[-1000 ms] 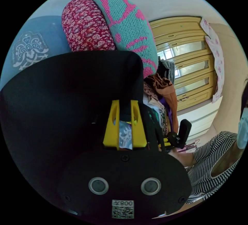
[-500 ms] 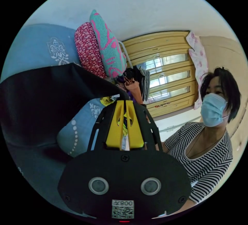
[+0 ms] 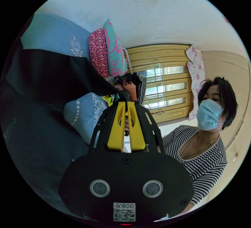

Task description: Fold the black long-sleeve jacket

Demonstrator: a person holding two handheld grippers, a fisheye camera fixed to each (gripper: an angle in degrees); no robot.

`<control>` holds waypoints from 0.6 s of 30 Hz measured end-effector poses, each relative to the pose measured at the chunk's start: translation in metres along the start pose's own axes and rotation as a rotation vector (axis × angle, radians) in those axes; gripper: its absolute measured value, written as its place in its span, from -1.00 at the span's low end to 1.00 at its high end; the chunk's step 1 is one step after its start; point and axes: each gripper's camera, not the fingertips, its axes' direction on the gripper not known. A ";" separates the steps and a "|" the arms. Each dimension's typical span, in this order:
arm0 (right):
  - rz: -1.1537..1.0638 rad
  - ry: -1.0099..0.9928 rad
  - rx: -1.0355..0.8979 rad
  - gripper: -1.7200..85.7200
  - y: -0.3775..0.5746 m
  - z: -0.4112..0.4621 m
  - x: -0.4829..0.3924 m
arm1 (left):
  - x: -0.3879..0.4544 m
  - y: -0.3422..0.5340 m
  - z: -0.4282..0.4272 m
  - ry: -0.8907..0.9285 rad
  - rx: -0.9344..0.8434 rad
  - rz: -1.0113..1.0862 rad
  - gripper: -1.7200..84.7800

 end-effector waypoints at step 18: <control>-0.100 -0.236 -0.475 -0.92 -0.035 0.325 -0.148 | 0.036 0.115 -0.203 -0.457 -0.034 -0.116 -0.94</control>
